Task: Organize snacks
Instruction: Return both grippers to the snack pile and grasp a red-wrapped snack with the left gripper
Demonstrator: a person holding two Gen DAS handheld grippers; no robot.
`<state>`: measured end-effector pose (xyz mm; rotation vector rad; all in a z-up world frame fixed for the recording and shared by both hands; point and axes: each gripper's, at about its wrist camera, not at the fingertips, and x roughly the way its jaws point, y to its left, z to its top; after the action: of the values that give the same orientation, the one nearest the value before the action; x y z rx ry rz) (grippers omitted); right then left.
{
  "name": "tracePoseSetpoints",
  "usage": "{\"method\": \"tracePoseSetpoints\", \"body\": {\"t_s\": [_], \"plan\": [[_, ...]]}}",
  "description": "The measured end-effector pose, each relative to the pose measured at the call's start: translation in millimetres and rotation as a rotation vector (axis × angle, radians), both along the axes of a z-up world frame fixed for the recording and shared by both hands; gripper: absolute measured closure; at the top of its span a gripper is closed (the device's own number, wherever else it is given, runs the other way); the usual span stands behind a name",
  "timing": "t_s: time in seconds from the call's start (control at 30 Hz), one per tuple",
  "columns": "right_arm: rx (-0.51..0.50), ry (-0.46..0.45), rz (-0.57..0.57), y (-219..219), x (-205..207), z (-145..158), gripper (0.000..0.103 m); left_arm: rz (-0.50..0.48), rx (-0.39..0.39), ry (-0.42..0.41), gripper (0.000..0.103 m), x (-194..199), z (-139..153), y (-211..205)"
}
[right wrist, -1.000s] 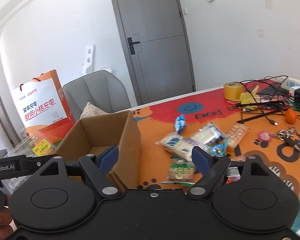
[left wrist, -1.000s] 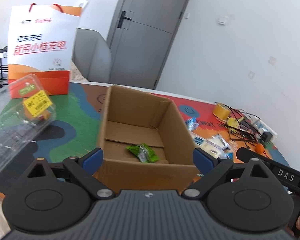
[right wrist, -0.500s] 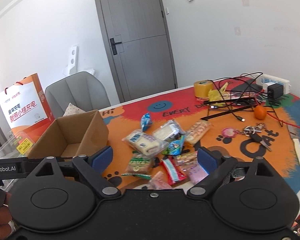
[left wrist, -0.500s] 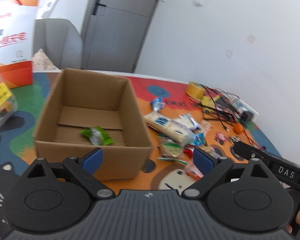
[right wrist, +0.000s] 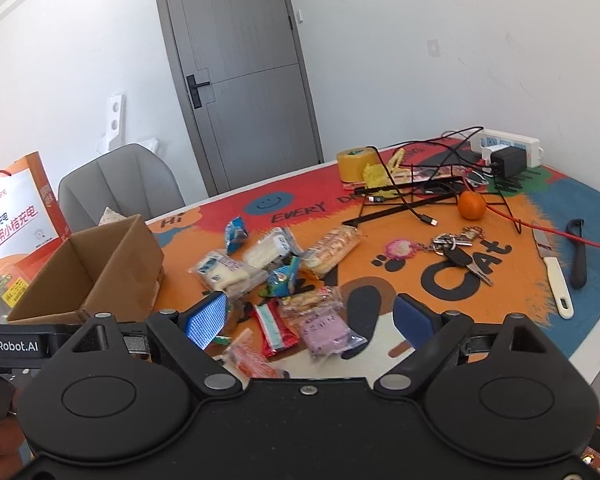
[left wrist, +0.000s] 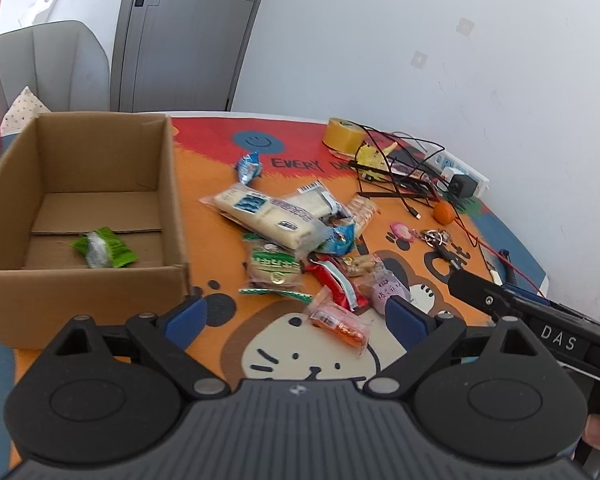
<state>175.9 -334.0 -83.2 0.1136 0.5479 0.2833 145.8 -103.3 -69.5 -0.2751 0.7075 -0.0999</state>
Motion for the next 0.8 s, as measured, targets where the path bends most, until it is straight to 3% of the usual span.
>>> {"method": "tracePoseSetpoints", "body": {"t_s": [0.33,0.8], "plan": [[0.027,0.060,-0.045,-26,16,-30,0.027,0.008,0.037,0.051,0.010,30,-22,-25],[0.071,0.093,-0.064,-43,28,-54,0.029,0.025,0.114,0.104,0.018,64,-54,-62]]}}
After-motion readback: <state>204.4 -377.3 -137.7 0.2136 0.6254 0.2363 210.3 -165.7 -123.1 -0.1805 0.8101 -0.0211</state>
